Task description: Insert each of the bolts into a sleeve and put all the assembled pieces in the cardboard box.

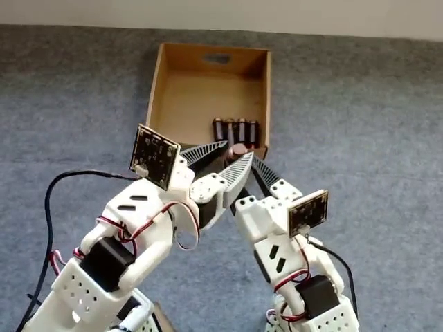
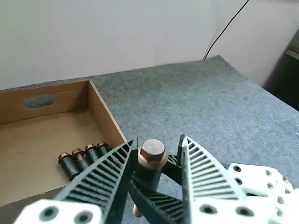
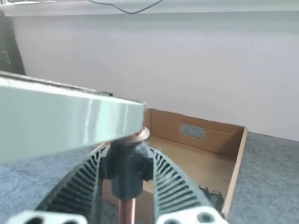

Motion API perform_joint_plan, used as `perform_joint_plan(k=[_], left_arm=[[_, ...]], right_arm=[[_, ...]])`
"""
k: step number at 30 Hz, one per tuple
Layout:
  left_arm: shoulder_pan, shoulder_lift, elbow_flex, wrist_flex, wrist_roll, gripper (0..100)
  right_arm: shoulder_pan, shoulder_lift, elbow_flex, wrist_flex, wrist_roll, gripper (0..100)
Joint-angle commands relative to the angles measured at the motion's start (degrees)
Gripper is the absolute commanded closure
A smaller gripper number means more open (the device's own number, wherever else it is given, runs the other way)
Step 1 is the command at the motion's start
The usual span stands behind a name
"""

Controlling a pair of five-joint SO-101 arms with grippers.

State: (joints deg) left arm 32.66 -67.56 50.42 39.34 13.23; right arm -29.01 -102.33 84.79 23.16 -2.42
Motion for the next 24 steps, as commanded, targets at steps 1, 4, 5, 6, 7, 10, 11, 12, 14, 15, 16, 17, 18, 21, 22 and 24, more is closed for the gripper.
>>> perform_joint_plan(k=[1, 4, 5, 6, 7, 10, 11, 12, 14, 15, 16, 17, 18, 21, 22, 24], left_arm=[[-0.7, -0.9, -4.5, 2.2, 0.5, 86], [-0.9, -0.9, -9.9, 9.2, 0.3, 89], [-1.8, -0.9, -11.6, 12.0, 0.3, 92], [-3.6, -0.9, -12.8, 14.8, 0.3, 96], [-6.2, -0.9, -13.7, 17.1, 0.3, 100], [-17.5, -0.8, -13.0, 22.1, 0.3, 98], [-21.8, -0.7, -11.6, 22.9, 0.3, 99], [-26.1, -0.5, -9.5, 22.9, 0.3, 99], [-33.3, -0.7, -2.1, 22.3, 0.4, 99], [-35.6, -0.7, 1.8, 20.7, 0.3, 99], [-37.6, -0.7, 5.9, 18.9, 0.2, 99], [-39.5, -0.8, 9.6, 17.8, 0.2, 99], [-41.2, -0.8, 12.9, 16.4, 0.2, 99], [-43.9, -0.8, 20.5, 10.6, 0.2, 99], [-44.4, -0.8, 22.5, 9.0, 0.2, 99], [-44.5, -0.8, 25.3, 6.2, -0.1, 99]], right_arm=[[-0.2, -0.8, -0.5, -0.3, 0.4, 99.1], [-0.2, -0.7, -0.5, -0.3, 0.4, 99.1], [-0.2, -0.6, -0.5, -0.3, 0.4, 99.1], [-0.2, -0.4, -0.4, -0.3, 0.4, 99.1], [-0.2, -0.4, -0.4, -0.3, 0.4, 99.1], [0.0, -0.3, -0.4, -0.3, 0.4, 99.1], [0.0, -0.3, -0.4, -0.3, 0.4, 99.1], [0.0, -0.3, -0.4, -0.3, 0.4, 99.1], [0.0, -0.2, -0.4, -0.1, 0.2, 99.1], [-0.1, -0.2, -0.3, -0.1, 0.1, 99.1], [-0.1, -0.1, -0.3, -0.1, 0.1, 99.1], [0.0, -0.1, -0.3, -0.1, 0.1, 99.1], [0.0, -0.1, -0.3, -0.1, 0.1, 99.1], [0.0, -0.1, -1.3, -0.2, 0.4, 99.1], [0.6, -0.1, -2.6, -0.2, 0.5, 99.1], [1.4, -0.1, -5.2, -0.1, 2.9, 99.1]])
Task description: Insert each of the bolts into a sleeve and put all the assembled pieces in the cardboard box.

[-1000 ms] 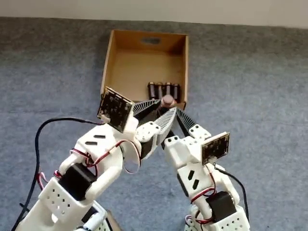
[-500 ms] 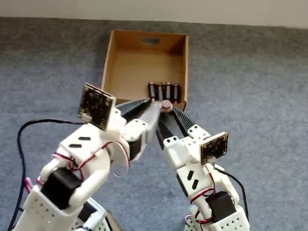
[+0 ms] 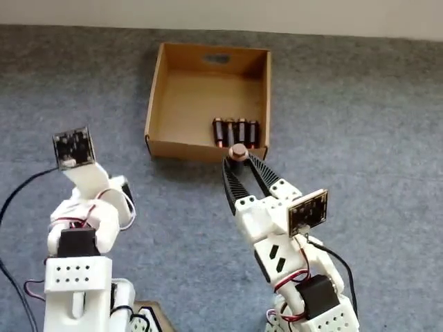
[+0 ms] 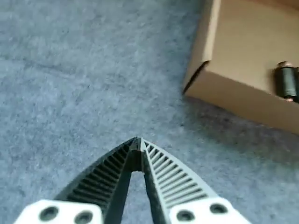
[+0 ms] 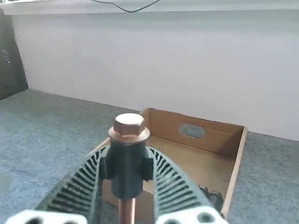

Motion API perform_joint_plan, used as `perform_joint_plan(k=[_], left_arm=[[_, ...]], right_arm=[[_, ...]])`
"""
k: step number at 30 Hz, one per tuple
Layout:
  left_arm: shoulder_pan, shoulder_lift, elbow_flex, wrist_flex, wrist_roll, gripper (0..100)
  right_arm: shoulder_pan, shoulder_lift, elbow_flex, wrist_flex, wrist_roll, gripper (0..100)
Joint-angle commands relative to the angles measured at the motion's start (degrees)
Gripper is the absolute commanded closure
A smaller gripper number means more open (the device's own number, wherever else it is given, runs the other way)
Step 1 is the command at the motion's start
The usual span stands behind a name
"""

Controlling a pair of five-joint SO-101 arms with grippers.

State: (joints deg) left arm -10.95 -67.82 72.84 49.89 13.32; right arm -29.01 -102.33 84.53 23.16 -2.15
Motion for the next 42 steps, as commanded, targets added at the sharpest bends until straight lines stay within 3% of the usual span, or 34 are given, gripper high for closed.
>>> perform_joint_plan(k=[1, 8, 15, 25, 39, 42], left_arm=[[-1.0, -0.6, 3.2, -5.1, -1.1, 99], [-0.1, -0.6, 7.2, -9.5, -4.0, 99], [0.0, -0.6, 9.4, -12.7, -4.0, 99], [0.0, -0.6, 9.4, -12.7, -4.0, 99], [0.0, -0.6, 9.4, -12.7, -4.0, 99], [0.0, -0.6, 9.4, -12.7, -4.0, 99]], right_arm=[[1.6, 0.0, -6.1, -0.1, 4.1, 99.1], [1.6, 19.2, -21.7, -0.4, 6.1, 99.1], [3.4, 55.3, -39.9, -0.8, -8.6, 99.1], [2.4, 98.1, -64.1, -9.8, -10.4, 99.1], [1.2, 122.6, -80.2, -9.1, -10.4, 99.2], [0.9, 125.5, -84.5, -3.3, -10.4, 99.2]])
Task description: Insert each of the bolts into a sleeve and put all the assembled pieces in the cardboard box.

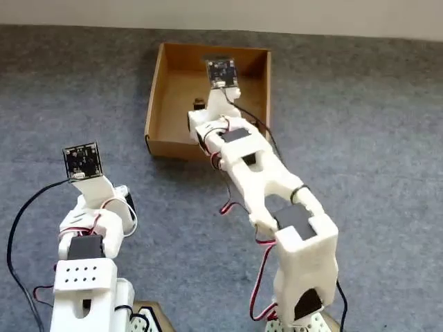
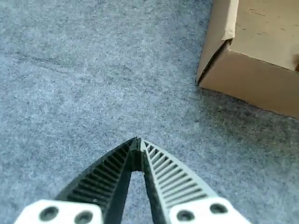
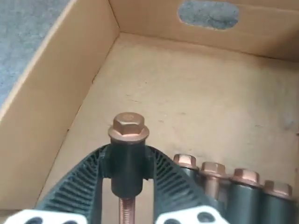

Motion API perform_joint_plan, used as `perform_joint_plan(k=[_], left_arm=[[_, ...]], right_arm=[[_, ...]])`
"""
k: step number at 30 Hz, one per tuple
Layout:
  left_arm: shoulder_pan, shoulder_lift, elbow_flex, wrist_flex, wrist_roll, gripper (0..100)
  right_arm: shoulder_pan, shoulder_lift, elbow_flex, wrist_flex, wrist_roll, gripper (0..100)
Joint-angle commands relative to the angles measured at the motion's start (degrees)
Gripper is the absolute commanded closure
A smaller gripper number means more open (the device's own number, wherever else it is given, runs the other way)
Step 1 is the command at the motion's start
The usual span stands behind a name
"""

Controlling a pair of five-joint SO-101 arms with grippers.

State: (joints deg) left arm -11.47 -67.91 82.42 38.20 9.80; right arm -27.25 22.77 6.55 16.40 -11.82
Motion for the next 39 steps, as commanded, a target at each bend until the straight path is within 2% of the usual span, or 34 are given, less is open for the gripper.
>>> perform_joint_plan(k=[1, 5, 11, 15, 22, 39], left_arm=[[0.5, -0.5, -0.2, -1.1, -0.4, 99], [0.5, -0.5, -0.2, -1.1, -0.4, 99], [0.5, -0.5, -0.2, -1.1, -0.4, 99], [0.5, -0.5, -0.2, -1.1, -0.4, 99], [0.5, -0.5, -0.1, -1.1, -0.4, 99], [0.5, -0.5, -0.1, -1.1, -0.4, 99]], right_arm=[[-1.1, 1.3, -8.4, 6.3, -0.7, 99.2], [-1.2, 5.0, -15.8, 15.1, -0.7, 99.2], [-1.2, 10.5, -22.5, 19.0, -1.1, 99.2], [-0.4, 11.7, -23.9, 21.8, -6.9, 99.2], [1.9, 11.9, -23.3, 22.3, -7.6, 99.2], [1.8, 12.0, -19.9, 22.2, -7.6, 99.2]])
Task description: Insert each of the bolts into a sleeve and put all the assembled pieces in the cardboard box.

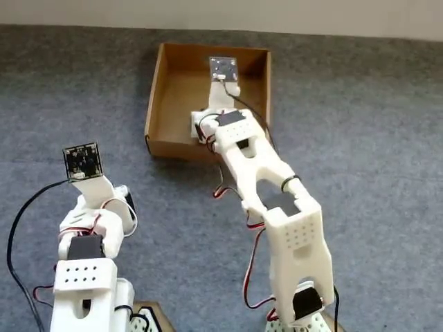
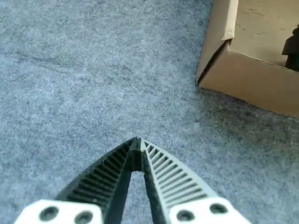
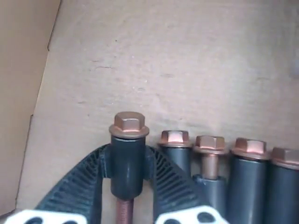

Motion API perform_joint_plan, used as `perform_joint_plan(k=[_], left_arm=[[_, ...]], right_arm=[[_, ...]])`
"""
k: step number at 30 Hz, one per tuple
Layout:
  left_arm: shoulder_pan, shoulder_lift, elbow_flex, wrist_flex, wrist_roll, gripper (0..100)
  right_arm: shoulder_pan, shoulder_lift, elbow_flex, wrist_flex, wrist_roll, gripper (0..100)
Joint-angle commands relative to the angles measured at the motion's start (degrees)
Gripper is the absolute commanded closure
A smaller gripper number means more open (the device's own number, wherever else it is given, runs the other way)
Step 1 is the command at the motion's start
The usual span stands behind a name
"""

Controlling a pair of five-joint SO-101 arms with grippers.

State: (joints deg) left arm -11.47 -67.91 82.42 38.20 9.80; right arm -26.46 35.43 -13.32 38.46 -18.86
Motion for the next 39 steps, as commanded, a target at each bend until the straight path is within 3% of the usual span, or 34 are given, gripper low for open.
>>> perform_joint_plan(k=[1, 28, 35, 39], left_arm=[[0.5, -0.5, -0.1, -1.1, -0.4, 99], [0.5, -0.5, -0.1, -1.1, -0.4, 99], [0.5, -0.5, -0.1, -1.1, -0.4, 99], [0.5, -0.5, -0.1, -1.1, -0.4, 99]], right_arm=[[1.0, -0.7, 0.0, 0.1, -0.5, 99.2], [1.0, 1.2, 2.3, 0.0, -0.5, 98.8], [1.0, 0.3, 2.3, 0.0, -0.5, 83.0], [1.3, 0.2, 0.5, 0.3, -0.5, 82.5]])
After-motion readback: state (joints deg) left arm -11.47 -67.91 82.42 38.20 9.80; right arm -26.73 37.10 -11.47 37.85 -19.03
